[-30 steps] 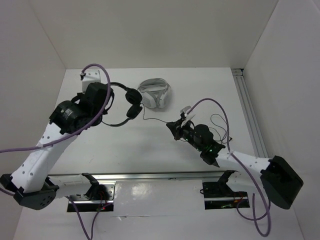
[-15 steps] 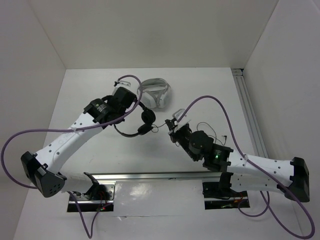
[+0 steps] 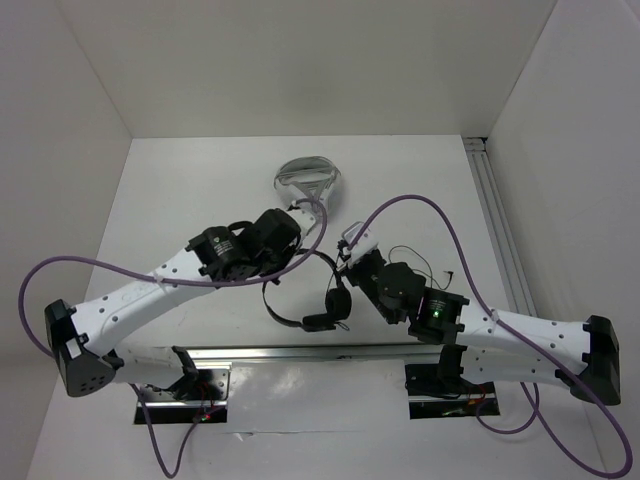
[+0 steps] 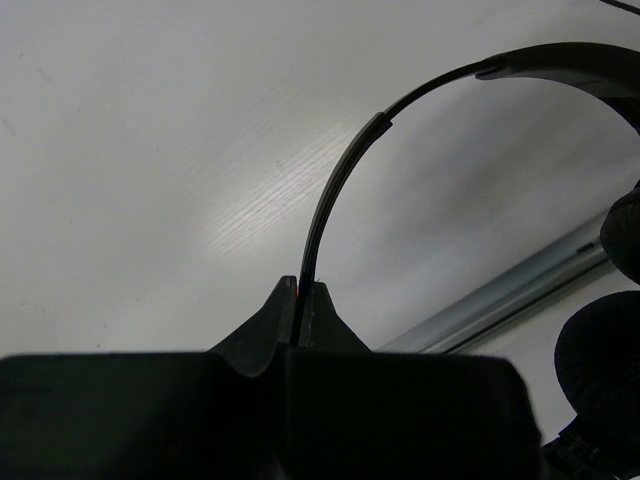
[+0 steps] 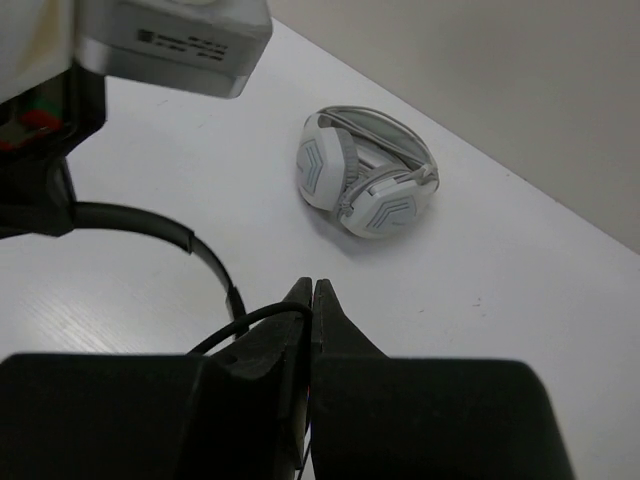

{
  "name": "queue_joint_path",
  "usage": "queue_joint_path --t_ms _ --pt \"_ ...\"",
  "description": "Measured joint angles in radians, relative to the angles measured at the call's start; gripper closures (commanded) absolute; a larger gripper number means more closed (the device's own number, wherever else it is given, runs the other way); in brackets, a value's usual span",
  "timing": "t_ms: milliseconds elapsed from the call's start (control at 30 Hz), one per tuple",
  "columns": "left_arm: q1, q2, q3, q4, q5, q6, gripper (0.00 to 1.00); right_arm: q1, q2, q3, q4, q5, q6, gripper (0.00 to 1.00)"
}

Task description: Wrap the headphones

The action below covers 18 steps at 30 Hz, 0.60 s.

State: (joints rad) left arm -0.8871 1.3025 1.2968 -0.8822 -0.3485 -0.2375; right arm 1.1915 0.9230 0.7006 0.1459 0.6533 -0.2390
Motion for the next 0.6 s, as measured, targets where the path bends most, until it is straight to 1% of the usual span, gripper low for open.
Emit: queue_joint_path --t_ms 367,600 --pt "-0.183 -0.123 -0.030 0.026 0.200 0.087 1.00 0.000 0.002 0.000 0.002 0.021 -0.033 0.99" --pt "-0.193 -0.147 -0.033 0.031 0.223 0.108 1.00 -0.003 0.002 0.000 -0.002 -0.051 -0.039 0.99"
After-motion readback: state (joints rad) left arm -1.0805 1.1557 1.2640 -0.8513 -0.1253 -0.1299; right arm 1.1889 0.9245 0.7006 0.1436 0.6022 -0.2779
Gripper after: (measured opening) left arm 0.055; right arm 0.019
